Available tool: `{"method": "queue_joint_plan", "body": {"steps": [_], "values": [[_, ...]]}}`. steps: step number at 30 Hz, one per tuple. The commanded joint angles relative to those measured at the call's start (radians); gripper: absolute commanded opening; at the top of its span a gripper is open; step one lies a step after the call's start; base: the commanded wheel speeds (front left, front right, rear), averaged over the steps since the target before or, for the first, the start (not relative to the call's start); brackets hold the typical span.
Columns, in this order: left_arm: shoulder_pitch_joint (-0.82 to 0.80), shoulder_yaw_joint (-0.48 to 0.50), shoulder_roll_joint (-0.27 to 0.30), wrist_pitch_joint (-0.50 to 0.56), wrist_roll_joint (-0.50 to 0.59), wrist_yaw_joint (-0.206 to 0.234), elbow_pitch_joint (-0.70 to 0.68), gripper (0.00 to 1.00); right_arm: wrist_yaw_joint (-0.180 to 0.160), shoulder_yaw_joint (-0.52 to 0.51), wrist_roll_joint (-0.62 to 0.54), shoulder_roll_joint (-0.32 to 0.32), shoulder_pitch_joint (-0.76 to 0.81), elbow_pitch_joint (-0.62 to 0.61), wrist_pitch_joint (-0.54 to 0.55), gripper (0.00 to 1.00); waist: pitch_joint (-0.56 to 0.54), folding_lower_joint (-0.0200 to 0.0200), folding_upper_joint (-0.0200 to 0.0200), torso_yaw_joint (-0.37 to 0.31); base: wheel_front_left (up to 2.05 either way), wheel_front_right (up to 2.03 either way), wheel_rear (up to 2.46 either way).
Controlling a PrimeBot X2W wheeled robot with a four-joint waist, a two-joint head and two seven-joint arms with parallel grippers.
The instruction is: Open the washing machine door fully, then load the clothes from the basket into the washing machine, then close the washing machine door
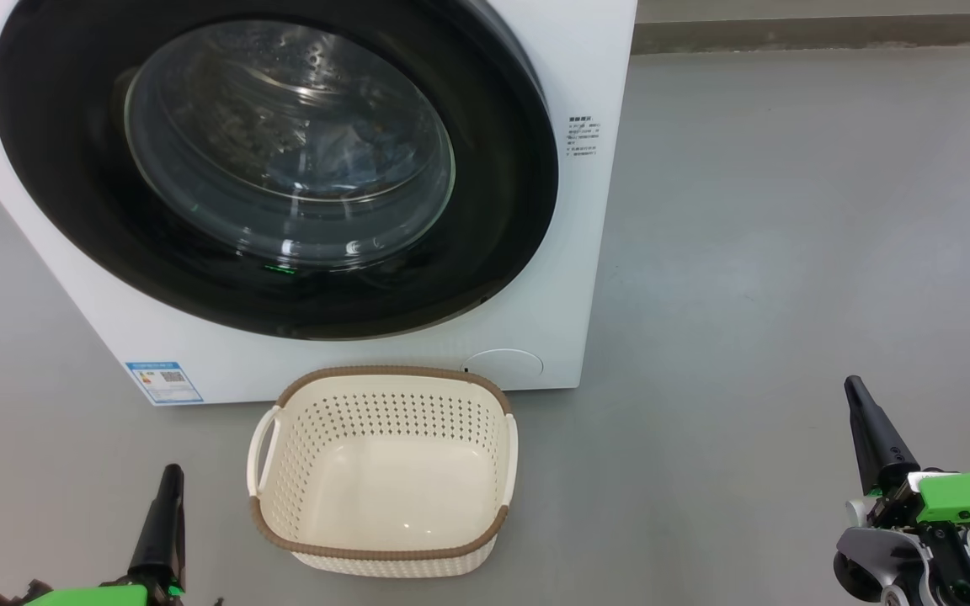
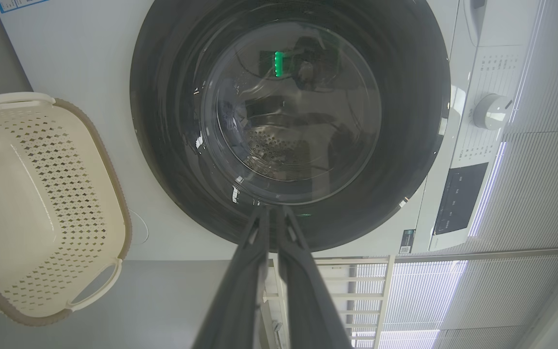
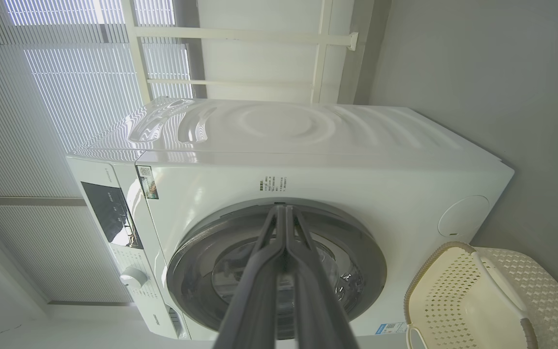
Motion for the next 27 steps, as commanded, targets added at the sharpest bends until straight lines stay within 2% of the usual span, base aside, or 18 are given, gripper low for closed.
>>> {"method": "queue_joint_plan", "body": {"steps": [1, 27], "values": [[-0.043, 0.033, 0.008, 0.007, -0.008, 0.001, -0.015, 0.0, 0.002, 0.022, 0.001, -0.002, 0.001, -0.025, 0.008, 0.0, 0.0, 0.0, -0.0001, 0.0, 0.0, 0.0, 0.0], [-0.043, 0.033, 0.008, 0.007, -0.008, 0.001, -0.015, 0.0, 0.002, 0.019, -0.002, 0.0, 0.001, -0.025, 0.011, 0.0, 0.0, 0.0, -0.0001, 0.0, 0.0, 0.0, 0.0]]}}
